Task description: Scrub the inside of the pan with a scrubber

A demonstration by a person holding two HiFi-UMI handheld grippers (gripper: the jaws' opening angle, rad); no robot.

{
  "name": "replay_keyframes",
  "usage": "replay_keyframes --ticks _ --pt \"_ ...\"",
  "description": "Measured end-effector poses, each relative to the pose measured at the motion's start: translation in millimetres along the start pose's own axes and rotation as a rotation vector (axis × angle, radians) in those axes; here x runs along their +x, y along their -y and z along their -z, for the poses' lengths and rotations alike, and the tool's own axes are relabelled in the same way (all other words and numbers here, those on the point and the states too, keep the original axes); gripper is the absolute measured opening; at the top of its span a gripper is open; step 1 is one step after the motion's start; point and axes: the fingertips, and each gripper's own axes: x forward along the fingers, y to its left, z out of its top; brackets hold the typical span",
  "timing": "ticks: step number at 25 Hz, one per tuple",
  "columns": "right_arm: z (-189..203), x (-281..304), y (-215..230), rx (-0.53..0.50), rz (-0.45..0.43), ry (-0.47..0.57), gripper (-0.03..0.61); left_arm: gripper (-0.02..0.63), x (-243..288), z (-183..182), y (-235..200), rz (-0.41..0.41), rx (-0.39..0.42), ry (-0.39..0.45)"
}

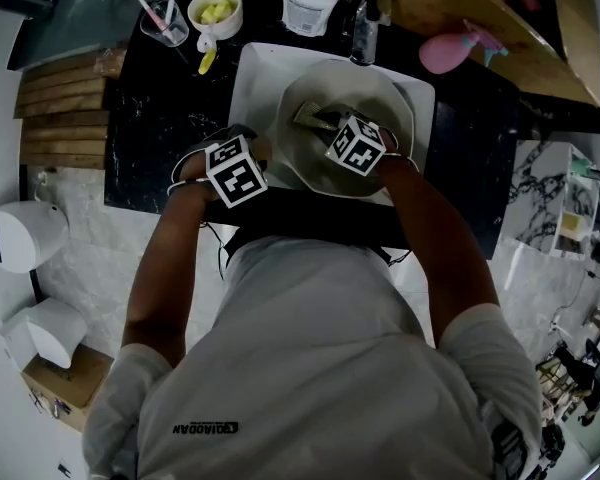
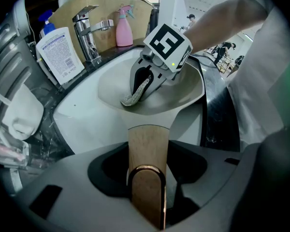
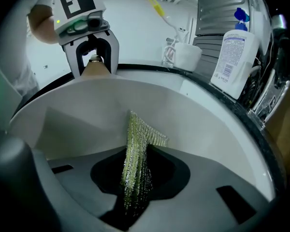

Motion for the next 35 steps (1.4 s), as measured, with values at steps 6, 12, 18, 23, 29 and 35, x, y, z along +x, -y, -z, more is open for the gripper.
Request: replay_keyframes --ticks 6,12,18,23,29,35 --pt "-4 -5 -16 -0.004 -0.045 0.014 0.091 0.233 0 -1 0 -0.001 0.002 0.001" --pt "-7 -9 -36 -0.01 -0.11 0.024 0.091 0.233 0 0 0 -0.004 0.003 0.001" --pt "-7 -15 -53 -0.009 -0.153 0.029 0.091 0.233 0 -1 0 -0.007 0.005 0.004" --pt "-10 -17 -66 -0.028 -0.222 0.011 0.091 0.233 0 -1 0 -0.009 0.007 0.003" --pt "0 -21 -83 0.013 -0.363 -0.032 0.09 0.232 0 -1 1 -0.009 0.007 0.001" --pt "5 -30 -98 0.097 -0.482 -0.055 0.089 0.232 0 -1 1 -0.009 0.008 0.001"
